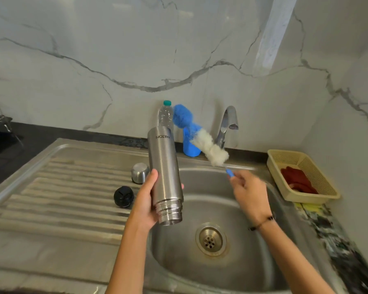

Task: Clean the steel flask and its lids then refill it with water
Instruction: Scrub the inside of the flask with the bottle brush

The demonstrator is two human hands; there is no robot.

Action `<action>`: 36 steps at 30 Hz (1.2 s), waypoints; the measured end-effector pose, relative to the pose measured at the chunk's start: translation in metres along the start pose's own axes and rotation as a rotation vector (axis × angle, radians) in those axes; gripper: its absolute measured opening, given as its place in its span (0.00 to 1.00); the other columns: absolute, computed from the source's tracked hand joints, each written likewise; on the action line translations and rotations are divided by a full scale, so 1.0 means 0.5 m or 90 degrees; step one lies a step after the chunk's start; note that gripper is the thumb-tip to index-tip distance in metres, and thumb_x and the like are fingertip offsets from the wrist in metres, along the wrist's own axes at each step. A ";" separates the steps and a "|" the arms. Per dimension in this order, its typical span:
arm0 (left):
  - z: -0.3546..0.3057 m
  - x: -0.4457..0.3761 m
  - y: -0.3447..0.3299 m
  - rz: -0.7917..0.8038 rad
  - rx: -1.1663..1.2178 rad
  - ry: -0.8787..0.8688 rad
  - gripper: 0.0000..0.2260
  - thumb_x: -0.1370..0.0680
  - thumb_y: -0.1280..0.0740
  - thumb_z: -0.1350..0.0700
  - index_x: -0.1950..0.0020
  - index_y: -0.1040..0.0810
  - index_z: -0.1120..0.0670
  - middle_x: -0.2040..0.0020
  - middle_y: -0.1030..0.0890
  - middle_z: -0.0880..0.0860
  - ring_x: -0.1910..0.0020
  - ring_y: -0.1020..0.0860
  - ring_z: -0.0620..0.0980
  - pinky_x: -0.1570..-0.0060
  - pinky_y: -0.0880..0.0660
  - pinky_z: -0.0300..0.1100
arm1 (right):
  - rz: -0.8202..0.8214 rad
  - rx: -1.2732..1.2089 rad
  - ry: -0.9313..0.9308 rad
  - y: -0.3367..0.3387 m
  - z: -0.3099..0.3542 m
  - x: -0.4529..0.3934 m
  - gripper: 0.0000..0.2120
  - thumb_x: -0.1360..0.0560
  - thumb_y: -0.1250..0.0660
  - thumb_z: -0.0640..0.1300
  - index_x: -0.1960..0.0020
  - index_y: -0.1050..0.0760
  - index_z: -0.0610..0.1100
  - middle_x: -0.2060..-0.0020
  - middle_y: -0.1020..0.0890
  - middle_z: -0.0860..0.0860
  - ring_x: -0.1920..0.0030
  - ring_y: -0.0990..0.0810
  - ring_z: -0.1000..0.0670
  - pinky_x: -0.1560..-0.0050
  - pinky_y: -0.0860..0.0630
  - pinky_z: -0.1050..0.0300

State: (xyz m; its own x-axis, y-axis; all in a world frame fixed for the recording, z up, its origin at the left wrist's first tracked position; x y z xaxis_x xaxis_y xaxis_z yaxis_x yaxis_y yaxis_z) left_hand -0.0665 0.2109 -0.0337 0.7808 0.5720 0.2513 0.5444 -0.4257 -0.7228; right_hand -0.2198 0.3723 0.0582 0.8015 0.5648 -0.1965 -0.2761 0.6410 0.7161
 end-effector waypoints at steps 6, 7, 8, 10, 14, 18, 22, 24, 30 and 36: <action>-0.006 -0.002 0.002 0.033 0.031 -0.021 0.35 0.36 0.26 0.44 0.37 0.25 0.67 0.48 0.20 0.66 0.59 0.17 0.60 0.63 0.19 0.48 | 0.107 -0.212 0.102 -0.016 -0.037 0.052 0.12 0.19 0.45 0.45 0.60 0.31 0.44 0.72 0.27 0.50 0.71 0.33 0.54 0.68 0.34 0.61; -0.007 -0.004 -0.003 0.050 0.028 -0.022 0.35 0.39 0.24 0.44 0.41 0.22 0.66 0.48 0.19 0.65 0.60 0.17 0.59 0.64 0.19 0.47 | 0.125 -0.212 0.131 -0.015 -0.034 0.046 0.10 0.19 0.45 0.44 0.58 0.31 0.44 0.71 0.25 0.49 0.72 0.32 0.53 0.68 0.33 0.59; -0.008 -0.006 -0.010 0.070 0.019 -0.024 0.35 0.42 0.21 0.43 0.44 0.19 0.65 0.49 0.19 0.65 0.61 0.17 0.58 0.65 0.19 0.47 | 0.139 -0.211 0.159 -0.013 -0.032 0.039 0.09 0.19 0.45 0.43 0.56 0.30 0.45 0.71 0.23 0.48 0.72 0.31 0.53 0.68 0.32 0.59; -0.011 -0.007 -0.019 0.094 0.002 -0.028 0.31 0.41 0.22 0.41 0.47 0.16 0.62 0.48 0.18 0.64 0.60 0.17 0.56 0.65 0.19 0.46 | 0.143 -0.204 0.217 -0.006 -0.032 0.020 0.05 0.20 0.43 0.46 0.52 0.29 0.48 0.70 0.22 0.49 0.72 0.30 0.53 0.68 0.31 0.59; -0.014 -0.011 -0.030 0.099 -0.012 -0.028 0.29 0.34 0.28 0.37 0.47 0.16 0.60 0.46 0.19 0.64 0.58 0.17 0.54 0.63 0.19 0.46 | 0.096 -0.129 0.322 0.016 -0.040 -0.013 0.11 0.24 0.45 0.56 0.42 0.32 0.64 0.72 0.25 0.52 0.72 0.27 0.56 0.66 0.30 0.68; -0.008 -0.018 -0.035 0.118 -0.005 -0.014 0.34 0.43 0.20 0.39 0.47 0.16 0.61 0.48 0.18 0.64 0.59 0.17 0.54 0.63 0.19 0.46 | 0.042 0.016 0.431 0.015 -0.041 -0.029 0.21 0.20 0.46 0.50 0.28 0.40 0.60 0.58 0.19 0.58 0.62 0.24 0.61 0.55 0.27 0.69; 0.008 -0.022 -0.027 0.117 0.009 -0.006 0.32 0.43 0.20 0.42 0.49 0.16 0.62 0.51 0.18 0.64 0.62 0.18 0.55 0.65 0.20 0.45 | 0.086 0.124 0.477 -0.020 -0.075 -0.042 0.44 0.28 0.36 0.29 0.26 0.50 0.63 0.59 0.18 0.49 0.60 0.21 0.52 0.54 0.22 0.52; 0.016 -0.026 -0.016 0.110 0.000 0.003 0.31 0.42 0.20 0.41 0.49 0.16 0.62 0.53 0.18 0.64 0.62 0.18 0.55 0.65 0.20 0.45 | 0.110 0.125 0.493 -0.030 -0.082 -0.035 0.45 0.29 0.36 0.28 0.25 0.51 0.62 0.64 0.22 0.51 0.65 0.23 0.51 0.60 0.22 0.51; 0.011 -0.026 0.001 0.031 0.037 -0.014 0.26 0.30 0.30 0.43 0.40 0.24 0.61 0.52 0.17 0.61 0.62 0.18 0.55 0.64 0.19 0.46 | 0.235 0.083 0.527 -0.043 -0.116 0.058 0.28 0.22 0.47 0.42 0.24 0.49 0.55 0.63 0.21 0.48 0.66 0.22 0.49 0.62 0.22 0.51; 0.023 -0.031 0.020 0.022 0.066 0.029 0.40 0.36 0.25 0.40 0.31 0.30 0.60 0.52 0.21 0.61 0.61 0.19 0.55 0.62 0.20 0.49 | 0.248 0.183 0.548 -0.042 -0.144 0.126 0.35 0.28 0.45 0.36 0.24 0.49 0.52 0.70 0.29 0.51 0.75 0.32 0.52 0.76 0.30 0.58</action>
State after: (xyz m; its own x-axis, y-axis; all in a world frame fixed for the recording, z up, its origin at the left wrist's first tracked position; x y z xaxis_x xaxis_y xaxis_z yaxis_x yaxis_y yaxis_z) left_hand -0.0767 0.2057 -0.0524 0.8128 0.5245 0.2534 0.4850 -0.3684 -0.7931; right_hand -0.2016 0.4319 -0.0172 -0.0081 0.9679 -0.2514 -0.2079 0.2442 0.9472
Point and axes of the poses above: each hand's wrist, its own x-axis away from the middle knuckle, its own y-axis out of the back of the hand, z = x × y, the point moved 9 cm from there along -x, towards the middle knuckle
